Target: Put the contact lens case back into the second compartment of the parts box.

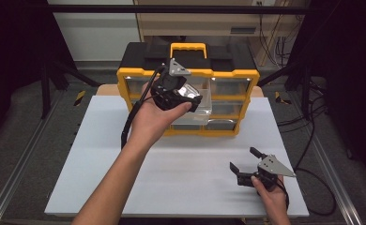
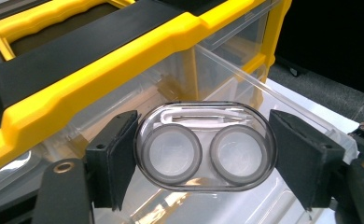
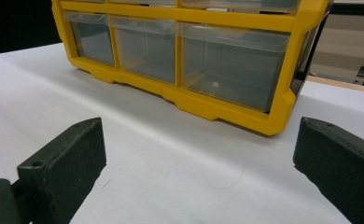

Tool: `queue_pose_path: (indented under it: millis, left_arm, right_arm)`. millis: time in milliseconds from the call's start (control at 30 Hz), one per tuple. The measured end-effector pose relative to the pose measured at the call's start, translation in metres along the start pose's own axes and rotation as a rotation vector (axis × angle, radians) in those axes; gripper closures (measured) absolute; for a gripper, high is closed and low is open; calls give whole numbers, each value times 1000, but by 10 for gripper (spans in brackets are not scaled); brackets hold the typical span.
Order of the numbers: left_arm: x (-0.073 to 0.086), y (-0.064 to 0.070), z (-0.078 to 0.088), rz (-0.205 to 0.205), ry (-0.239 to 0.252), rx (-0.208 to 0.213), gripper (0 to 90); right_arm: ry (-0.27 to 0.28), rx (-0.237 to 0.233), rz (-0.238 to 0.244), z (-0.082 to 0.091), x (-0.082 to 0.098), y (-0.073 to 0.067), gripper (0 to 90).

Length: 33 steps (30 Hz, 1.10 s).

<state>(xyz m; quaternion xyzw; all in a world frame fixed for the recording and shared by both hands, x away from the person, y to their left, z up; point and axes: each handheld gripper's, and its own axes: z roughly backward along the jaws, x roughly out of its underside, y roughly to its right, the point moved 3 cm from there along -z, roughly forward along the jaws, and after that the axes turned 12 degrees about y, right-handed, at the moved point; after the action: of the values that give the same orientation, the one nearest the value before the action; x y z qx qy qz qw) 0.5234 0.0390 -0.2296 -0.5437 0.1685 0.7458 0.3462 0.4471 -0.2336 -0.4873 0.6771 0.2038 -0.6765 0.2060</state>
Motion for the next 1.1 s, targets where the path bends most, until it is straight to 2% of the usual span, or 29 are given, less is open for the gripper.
queue_pose_path:
  millis: [100, 233, 267, 300, 333, 633, 700, 933, 1100]
  left_arm:
    - [-1, 1, -1, 1, 19, 3, 260]
    - [-6, 3, 2, 12, 72, 16, 187]
    - [-6, 3, 2, 12, 72, 16, 175]
    - [-8, 3, 3, 25, 103, 20, 156]
    - [-8, 3, 4, 26, 113, 21, 143]
    - [-12, 1, 10, 9, 172, 21, 84]
    - [-12, 0, 12, 18, 211, 28, 73]
    - [-10, 0, 13, 7, 264, 54, 31]
    - [-7, 0, 13, 5, 266, 52, 22]
  right_arm:
    - [-2, 1, -1, 0, 0, 0, 29]
    - [-2, 1, -1, 0, 0, 0, 29]
    - [-3, 1, -1, 0, 0, 0, 29]
    - [-3, 1, -1, 0, 0, 0, 28]
    - [-2, 0, -1, 0, 0, 0, 29]
    - [-1, 0, -1, 0, 0, 0, 28]
    - [1, 1, -1, 0, 0, 0, 28]
    - [4, -6, -4, 0, 0, 0, 27]
    - [7, -3, -8, 1, -1, -1, 27]
